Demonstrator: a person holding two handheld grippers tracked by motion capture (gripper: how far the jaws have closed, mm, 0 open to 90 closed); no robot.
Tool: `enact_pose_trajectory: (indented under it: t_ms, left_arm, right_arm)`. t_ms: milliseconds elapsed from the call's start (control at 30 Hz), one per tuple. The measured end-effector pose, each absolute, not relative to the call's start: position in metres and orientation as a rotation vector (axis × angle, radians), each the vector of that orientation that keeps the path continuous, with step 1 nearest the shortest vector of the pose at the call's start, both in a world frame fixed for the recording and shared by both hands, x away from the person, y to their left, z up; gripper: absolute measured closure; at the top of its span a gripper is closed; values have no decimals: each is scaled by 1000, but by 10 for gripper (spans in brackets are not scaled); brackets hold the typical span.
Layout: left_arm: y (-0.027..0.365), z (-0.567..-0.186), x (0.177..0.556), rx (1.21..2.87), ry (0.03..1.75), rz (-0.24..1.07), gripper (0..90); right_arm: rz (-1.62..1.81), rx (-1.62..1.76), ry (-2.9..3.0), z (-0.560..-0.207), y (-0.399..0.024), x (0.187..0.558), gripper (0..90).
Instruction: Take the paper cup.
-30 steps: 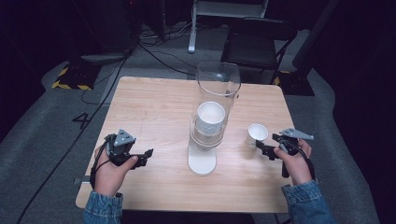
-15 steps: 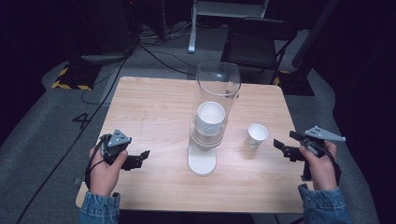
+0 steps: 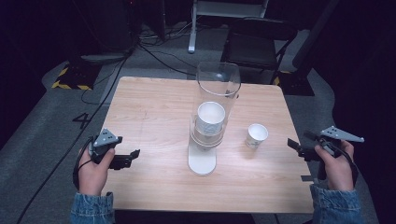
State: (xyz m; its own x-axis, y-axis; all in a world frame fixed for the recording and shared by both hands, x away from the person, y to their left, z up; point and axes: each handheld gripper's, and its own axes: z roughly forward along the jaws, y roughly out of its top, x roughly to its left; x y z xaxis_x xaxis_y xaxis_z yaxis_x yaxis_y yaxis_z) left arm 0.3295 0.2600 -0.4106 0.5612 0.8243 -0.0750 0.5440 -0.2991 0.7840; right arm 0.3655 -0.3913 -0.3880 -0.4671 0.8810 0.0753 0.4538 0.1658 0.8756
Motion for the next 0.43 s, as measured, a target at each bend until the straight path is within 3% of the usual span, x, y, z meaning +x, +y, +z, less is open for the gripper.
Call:
enact_pose_trajectory:
  t_ms: [433]
  left_arm:
    - [257,-412,332,1993,1113,438,161]
  right_arm:
    - [1219,1280,1990,-392,-391,367,158]
